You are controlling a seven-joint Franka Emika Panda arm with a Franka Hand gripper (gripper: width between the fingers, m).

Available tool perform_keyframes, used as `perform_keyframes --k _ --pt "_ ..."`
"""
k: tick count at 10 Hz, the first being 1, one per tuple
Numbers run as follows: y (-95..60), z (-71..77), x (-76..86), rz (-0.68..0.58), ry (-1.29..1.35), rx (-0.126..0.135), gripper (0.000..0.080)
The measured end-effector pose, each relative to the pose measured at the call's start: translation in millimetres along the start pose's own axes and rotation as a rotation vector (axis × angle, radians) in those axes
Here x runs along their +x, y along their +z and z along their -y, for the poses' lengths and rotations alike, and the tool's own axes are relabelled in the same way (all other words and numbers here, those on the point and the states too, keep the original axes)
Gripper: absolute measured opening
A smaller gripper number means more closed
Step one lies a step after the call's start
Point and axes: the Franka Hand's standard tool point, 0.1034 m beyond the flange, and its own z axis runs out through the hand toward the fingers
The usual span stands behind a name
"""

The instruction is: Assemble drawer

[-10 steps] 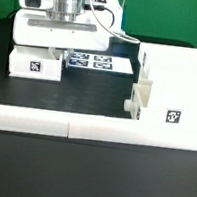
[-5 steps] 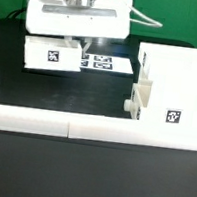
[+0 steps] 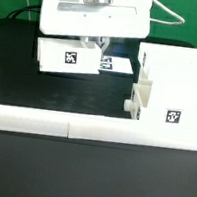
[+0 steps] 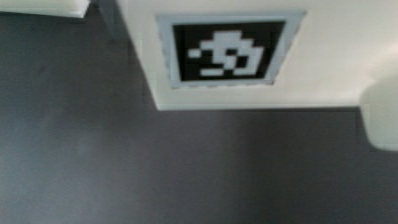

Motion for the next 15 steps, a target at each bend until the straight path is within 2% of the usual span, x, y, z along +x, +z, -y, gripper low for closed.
perform_keyframes --k 2,4,6,8,13,15 --pt "0.2 -0.4 -0.3 0.001 -0.127 0.0 0.0042" --pt "-1.3 -5.7 3.1 0.011 -0.366 -0.001 0.0042" --pt "-3.7 -8.9 21.2 0.02 -0.571 0.0 0.0042" --pt "-2.9 -12.4 30.0 0.034 -0.738 0.002 0.0042" --pt "-0.8 -16.3 26.8 0.05 -1.07 0.001 0.0042" --pt "0.8 -16.3 37.9 0.071 -1.28 -0.001 0.0042"
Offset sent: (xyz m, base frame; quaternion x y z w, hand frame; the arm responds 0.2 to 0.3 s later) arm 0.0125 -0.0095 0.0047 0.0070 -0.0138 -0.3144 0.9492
